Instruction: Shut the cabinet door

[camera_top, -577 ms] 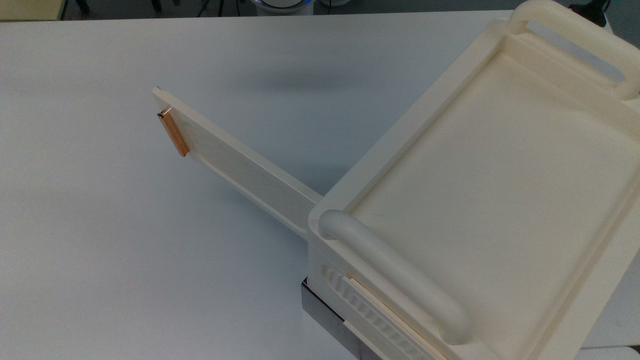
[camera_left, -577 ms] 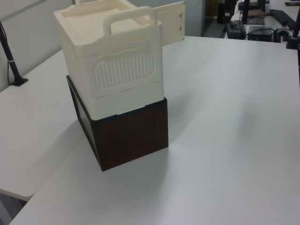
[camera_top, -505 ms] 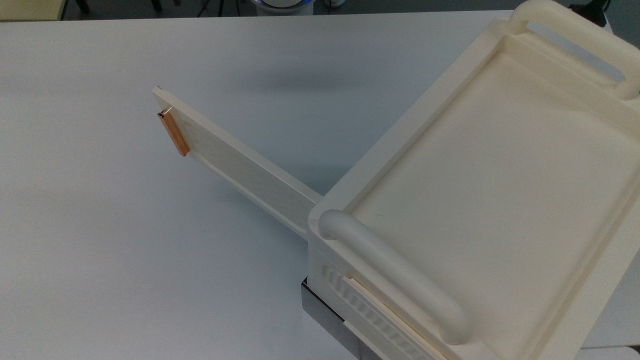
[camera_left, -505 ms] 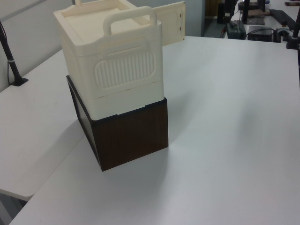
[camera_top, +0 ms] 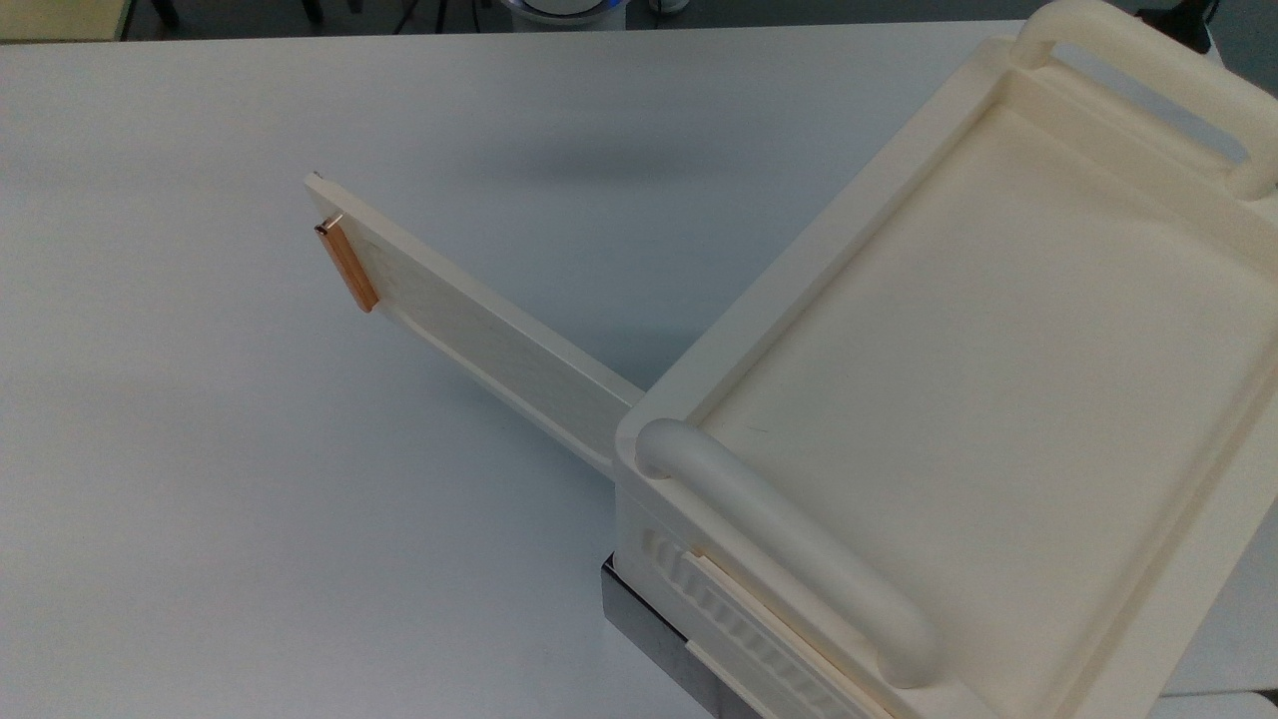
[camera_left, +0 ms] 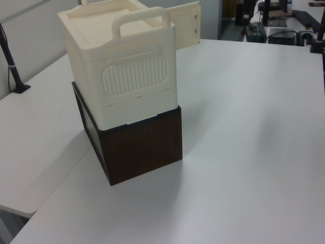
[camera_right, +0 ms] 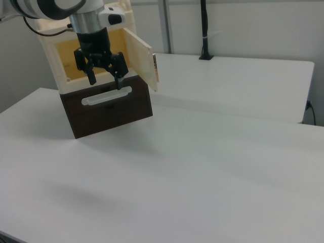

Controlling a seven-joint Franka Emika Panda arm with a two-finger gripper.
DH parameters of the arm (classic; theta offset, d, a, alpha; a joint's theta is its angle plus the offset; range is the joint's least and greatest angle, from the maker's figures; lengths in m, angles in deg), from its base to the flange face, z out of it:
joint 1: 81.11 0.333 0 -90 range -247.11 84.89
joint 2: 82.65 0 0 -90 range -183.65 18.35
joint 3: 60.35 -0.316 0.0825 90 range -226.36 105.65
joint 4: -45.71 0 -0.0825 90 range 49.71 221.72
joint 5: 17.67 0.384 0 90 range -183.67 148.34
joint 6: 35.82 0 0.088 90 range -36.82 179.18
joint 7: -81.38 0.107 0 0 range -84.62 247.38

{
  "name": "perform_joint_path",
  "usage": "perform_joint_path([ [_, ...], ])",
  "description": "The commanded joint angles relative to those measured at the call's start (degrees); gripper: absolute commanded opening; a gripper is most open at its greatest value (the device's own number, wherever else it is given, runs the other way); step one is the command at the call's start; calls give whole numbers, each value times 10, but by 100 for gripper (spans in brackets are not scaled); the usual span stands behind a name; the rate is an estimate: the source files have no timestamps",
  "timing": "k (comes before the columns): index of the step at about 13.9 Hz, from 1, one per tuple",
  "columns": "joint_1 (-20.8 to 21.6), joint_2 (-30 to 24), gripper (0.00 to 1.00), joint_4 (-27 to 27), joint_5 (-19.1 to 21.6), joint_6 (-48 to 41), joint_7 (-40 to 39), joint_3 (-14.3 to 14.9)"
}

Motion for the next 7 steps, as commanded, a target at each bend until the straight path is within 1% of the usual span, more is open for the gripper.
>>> perform_joint_path([
  [1, 11, -12, 100, 18, -14, 14, 11, 3],
  [7, 7, -12, 100, 18, -7, 15, 11, 2],
])
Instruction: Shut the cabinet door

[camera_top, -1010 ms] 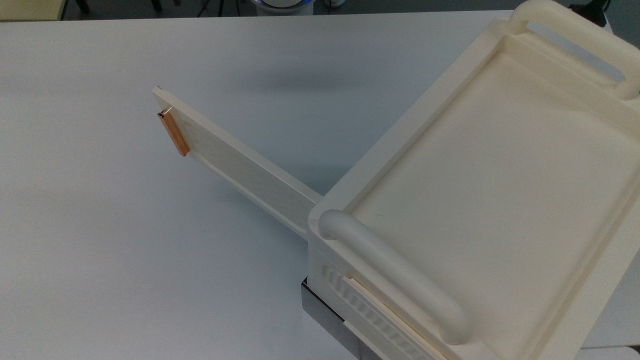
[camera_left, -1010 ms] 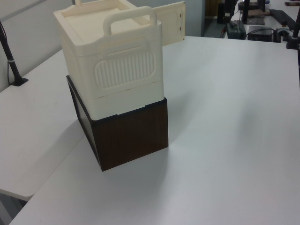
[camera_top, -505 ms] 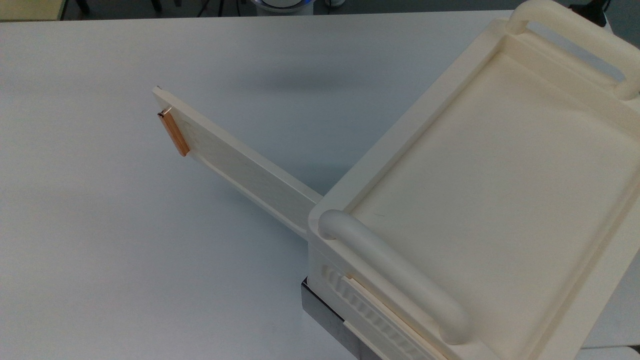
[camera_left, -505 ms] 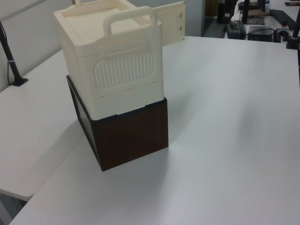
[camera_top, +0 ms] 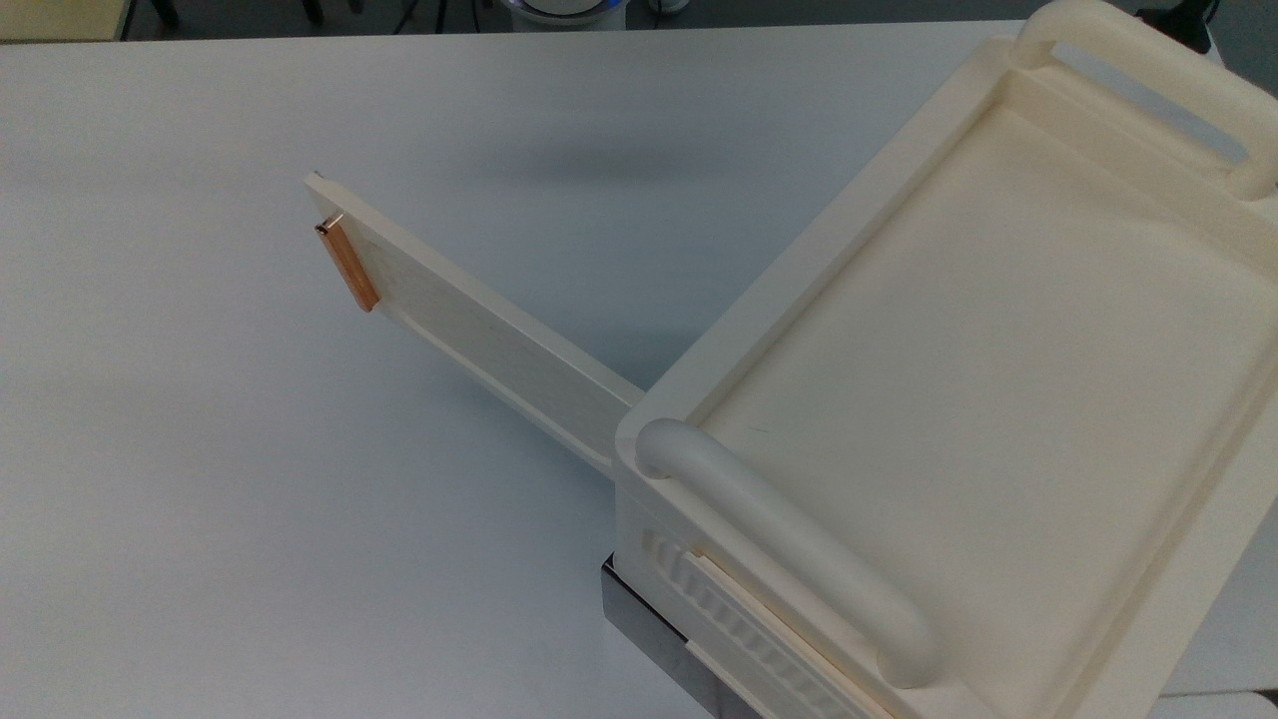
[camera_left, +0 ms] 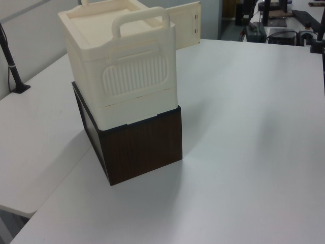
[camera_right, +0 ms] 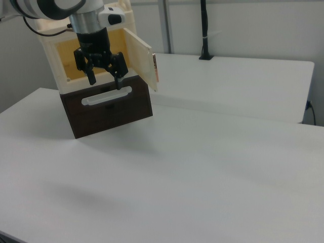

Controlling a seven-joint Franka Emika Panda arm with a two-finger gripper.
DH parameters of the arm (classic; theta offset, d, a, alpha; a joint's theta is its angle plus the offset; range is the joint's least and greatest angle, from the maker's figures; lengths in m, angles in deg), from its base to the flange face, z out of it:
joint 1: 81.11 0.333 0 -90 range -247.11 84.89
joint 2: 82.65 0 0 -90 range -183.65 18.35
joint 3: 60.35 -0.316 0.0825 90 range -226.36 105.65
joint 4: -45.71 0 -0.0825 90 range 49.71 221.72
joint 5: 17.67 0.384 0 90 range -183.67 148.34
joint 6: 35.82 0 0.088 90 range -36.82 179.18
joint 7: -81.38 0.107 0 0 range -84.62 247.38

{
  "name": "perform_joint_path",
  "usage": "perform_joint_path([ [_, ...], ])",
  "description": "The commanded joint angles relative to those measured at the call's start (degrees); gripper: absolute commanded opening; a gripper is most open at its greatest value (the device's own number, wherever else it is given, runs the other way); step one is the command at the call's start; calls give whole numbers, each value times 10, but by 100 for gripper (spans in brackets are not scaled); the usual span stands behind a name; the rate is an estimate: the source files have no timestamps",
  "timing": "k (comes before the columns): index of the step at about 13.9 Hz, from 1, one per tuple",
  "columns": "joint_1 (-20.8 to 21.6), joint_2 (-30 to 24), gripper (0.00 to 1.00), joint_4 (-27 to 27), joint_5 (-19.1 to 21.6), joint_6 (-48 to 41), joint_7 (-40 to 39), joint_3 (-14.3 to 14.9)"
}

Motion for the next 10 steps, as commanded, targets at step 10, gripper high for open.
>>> perform_joint_path([
  [10, -10, 3, 63, 18, 0, 131, 14, 4],
])
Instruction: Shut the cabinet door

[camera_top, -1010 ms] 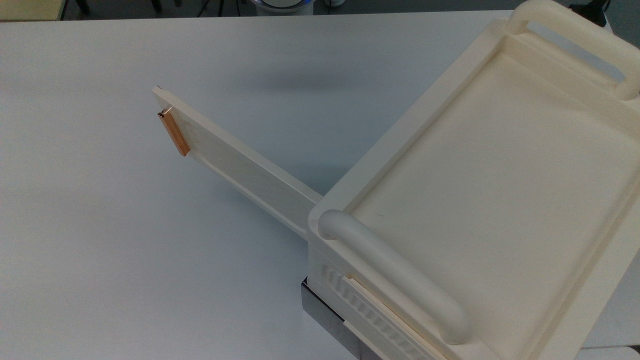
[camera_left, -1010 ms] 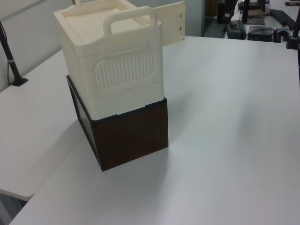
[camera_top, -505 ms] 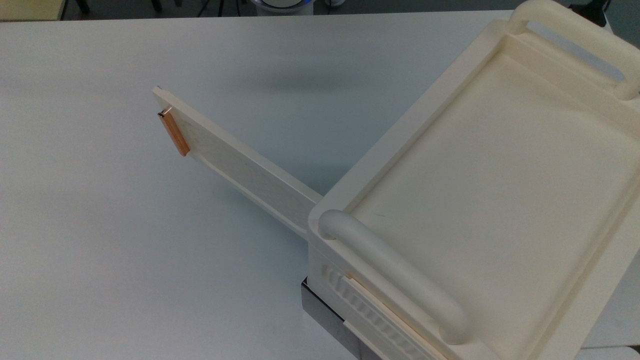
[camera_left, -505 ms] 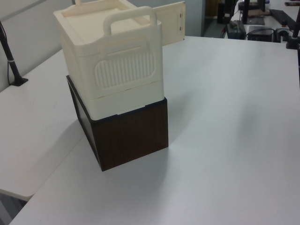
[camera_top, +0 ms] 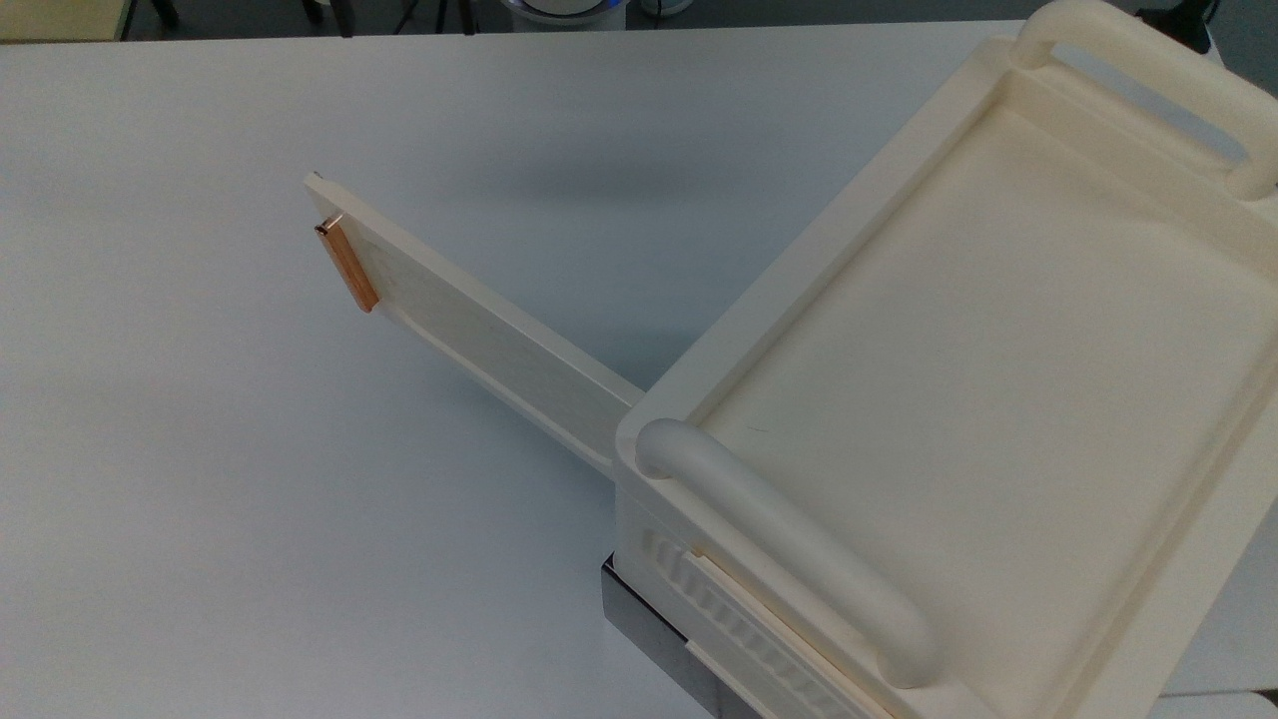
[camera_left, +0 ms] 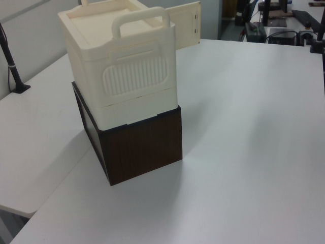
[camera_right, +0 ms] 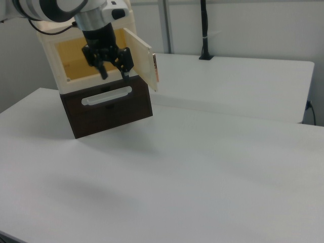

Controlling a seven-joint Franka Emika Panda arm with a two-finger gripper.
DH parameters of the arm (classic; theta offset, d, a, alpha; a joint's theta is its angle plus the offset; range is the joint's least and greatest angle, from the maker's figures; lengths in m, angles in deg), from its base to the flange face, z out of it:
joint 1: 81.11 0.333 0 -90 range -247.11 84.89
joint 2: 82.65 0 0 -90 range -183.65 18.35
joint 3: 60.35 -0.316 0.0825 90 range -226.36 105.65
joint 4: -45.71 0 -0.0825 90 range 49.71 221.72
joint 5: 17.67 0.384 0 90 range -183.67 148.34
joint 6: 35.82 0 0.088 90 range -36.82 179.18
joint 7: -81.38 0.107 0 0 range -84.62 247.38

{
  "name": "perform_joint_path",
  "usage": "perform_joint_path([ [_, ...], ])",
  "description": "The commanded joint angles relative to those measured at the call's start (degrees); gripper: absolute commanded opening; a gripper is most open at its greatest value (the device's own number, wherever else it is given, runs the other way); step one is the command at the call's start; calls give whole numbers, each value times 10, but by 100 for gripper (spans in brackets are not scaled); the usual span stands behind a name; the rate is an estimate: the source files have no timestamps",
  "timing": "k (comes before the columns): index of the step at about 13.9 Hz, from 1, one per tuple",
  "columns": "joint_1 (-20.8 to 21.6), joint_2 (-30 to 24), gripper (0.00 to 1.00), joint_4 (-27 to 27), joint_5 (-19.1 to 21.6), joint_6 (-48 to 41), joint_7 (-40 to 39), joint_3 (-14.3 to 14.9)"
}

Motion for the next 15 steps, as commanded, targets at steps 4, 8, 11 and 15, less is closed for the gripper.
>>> perform_joint_path([
  [4, -28, 8, 23, 15, 22, 115, 19, 13],
  [8, -61, 39, 0, 11, 87, 208, 57, 20],
  [11, -79, 67, 0, 10, 138, 308, 79, 20],
  [15, -91, 105, 0, 6, 253, 424, 87, 20],
])
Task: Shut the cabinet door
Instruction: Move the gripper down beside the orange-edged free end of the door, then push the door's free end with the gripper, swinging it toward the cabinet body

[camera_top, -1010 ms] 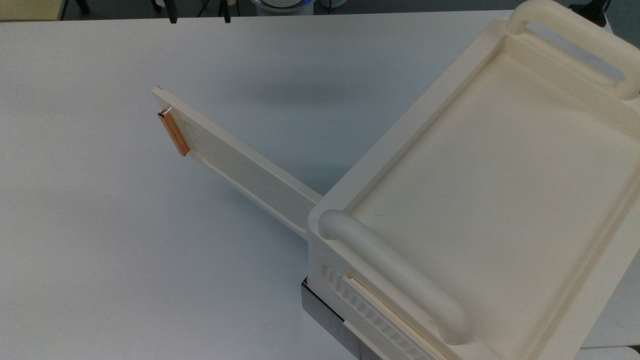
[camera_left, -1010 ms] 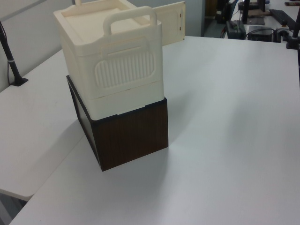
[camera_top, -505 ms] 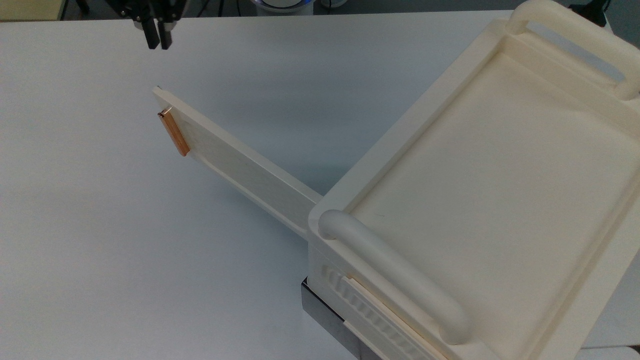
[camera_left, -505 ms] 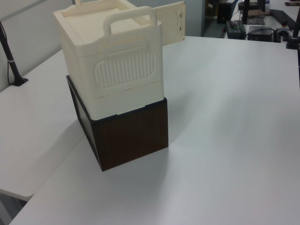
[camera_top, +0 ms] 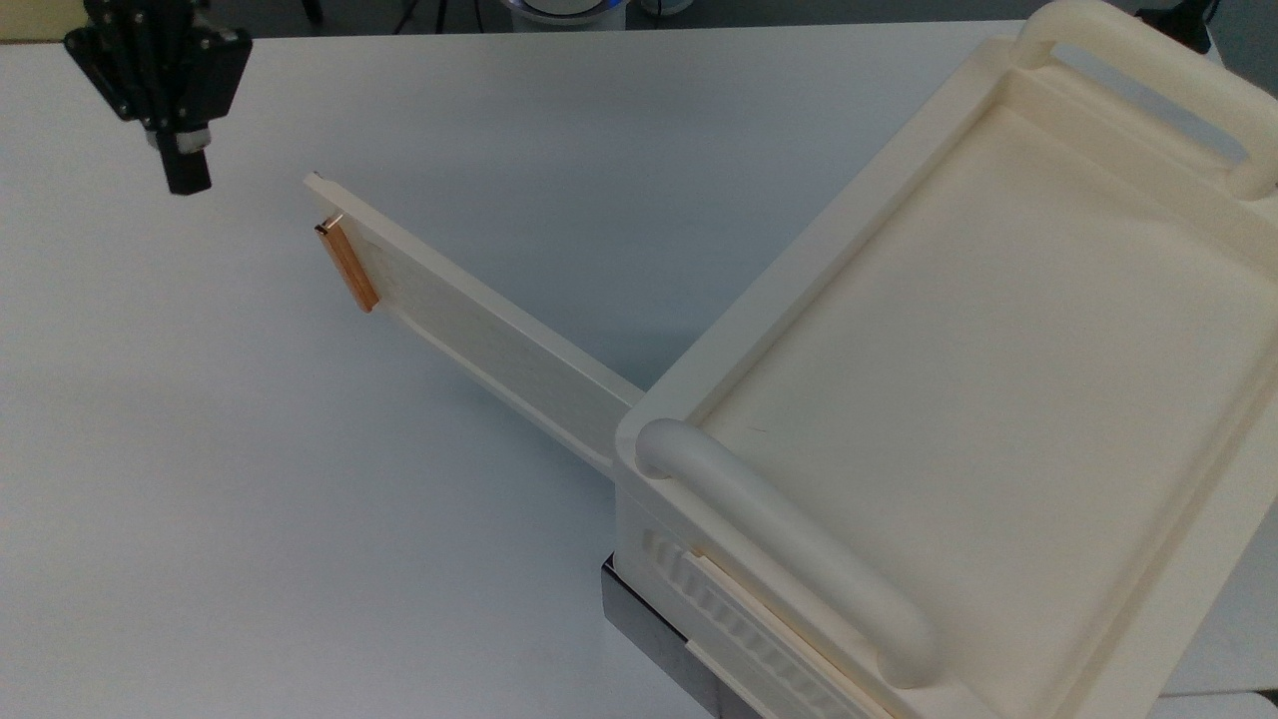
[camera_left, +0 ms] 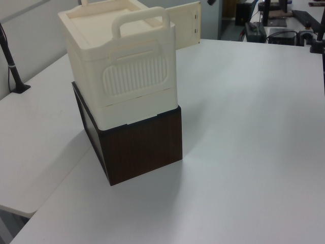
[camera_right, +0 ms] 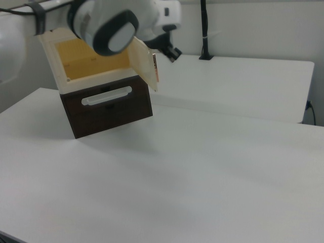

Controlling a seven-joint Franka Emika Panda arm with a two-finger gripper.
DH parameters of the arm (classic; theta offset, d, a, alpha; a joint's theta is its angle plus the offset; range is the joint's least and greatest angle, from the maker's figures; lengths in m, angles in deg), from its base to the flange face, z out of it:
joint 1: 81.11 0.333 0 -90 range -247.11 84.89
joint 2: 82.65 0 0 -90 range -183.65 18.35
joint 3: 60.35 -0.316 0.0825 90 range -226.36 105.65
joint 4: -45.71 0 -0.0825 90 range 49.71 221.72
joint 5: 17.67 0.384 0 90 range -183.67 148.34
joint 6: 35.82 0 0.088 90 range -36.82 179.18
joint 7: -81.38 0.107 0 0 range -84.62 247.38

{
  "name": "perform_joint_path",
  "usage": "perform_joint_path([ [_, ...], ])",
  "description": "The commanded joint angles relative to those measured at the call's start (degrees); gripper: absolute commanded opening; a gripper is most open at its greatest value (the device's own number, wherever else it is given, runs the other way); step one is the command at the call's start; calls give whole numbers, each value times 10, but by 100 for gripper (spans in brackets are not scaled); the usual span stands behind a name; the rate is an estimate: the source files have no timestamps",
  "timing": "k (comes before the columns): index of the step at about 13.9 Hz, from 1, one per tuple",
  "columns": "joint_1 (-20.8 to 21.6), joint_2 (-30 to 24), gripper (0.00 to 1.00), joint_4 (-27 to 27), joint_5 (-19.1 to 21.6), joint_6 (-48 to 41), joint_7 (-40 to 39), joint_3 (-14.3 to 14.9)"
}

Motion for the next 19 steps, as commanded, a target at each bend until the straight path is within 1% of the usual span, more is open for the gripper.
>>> perform_joint_path([
  [1, -2, 30, 0, -1, 68, 80, 18, 1],
  [4, 4, 48, 0, -1, 71, 114, 19, -7],
  [7, 5, 58, 0, 0, 69, 117, 18, -23],
  [12, 21, 40, 0, 25, 68, 109, 15, -25],
  [15, 21, 10, 0, 53, 66, 60, -4, -25],
  [19, 21, -24, 0, 56, 66, -78, -56, -25],
])
